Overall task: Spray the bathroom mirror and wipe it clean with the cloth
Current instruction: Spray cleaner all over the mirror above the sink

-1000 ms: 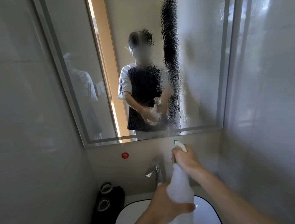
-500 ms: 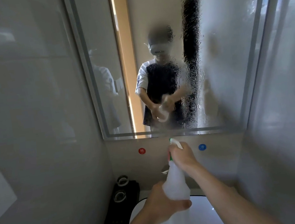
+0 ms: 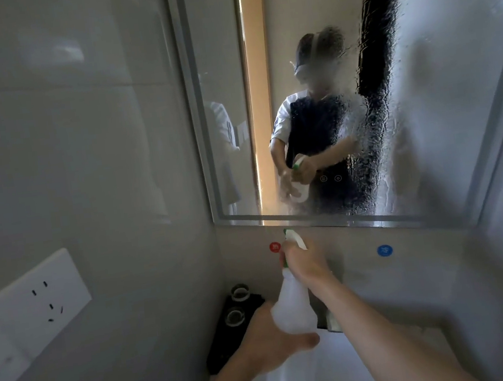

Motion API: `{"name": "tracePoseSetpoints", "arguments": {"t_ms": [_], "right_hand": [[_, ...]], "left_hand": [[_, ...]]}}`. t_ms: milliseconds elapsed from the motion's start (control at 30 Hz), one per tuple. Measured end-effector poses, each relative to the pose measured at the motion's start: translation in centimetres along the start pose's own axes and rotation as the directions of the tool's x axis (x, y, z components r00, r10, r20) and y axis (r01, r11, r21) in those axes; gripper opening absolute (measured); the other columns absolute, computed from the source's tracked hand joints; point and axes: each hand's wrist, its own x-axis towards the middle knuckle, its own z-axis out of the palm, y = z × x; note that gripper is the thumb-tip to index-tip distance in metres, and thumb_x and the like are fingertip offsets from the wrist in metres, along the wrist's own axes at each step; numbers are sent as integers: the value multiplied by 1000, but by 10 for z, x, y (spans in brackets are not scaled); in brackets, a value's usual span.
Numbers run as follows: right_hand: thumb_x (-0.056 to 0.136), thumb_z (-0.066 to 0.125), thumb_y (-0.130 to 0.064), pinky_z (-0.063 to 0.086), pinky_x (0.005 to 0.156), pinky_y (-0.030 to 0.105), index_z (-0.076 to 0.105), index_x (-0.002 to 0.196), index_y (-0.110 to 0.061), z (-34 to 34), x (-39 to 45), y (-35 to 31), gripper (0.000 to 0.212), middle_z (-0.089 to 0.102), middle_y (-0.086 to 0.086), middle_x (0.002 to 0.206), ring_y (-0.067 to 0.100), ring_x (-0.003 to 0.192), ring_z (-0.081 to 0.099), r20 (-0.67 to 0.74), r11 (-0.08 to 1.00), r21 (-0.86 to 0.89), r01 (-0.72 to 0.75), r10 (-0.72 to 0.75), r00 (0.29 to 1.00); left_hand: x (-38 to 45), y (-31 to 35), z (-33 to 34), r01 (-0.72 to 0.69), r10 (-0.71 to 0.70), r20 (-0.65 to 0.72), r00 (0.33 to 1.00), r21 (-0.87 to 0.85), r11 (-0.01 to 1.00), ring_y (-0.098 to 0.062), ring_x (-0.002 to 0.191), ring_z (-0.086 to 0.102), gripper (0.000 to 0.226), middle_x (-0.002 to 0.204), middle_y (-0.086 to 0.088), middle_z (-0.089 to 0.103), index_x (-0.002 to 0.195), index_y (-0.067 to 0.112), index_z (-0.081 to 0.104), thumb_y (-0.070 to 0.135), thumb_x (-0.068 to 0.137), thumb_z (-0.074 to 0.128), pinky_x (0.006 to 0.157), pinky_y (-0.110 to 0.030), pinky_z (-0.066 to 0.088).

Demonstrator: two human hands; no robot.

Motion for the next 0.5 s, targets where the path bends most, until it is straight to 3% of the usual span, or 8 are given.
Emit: {"name": "tracePoseSetpoints", "arguments": {"t_ms": [267,500], "right_hand": [[84,52,-17,42,60,29,53,72,-13,10,8,-10,13,52,7,69,20,61,53,46,999,-9,-48,48,998],[76,52,-19,44,61,30,56,67,-10,20,11,-33,14,56,7,66,19,62,56,124,999,-33,-8,12,992]], "left_hand": [[-5,3,-5,-21,20,-47,999,-29,999,-2,89,69,52,104,7,71,107,27,63,30,66,94,63,-11,51],[-12,8,-12,-54,40,-115,992,-121,991,-4,85,71,44,97,6,73,98,25,67,23,64,95,75,-24,60]]}}
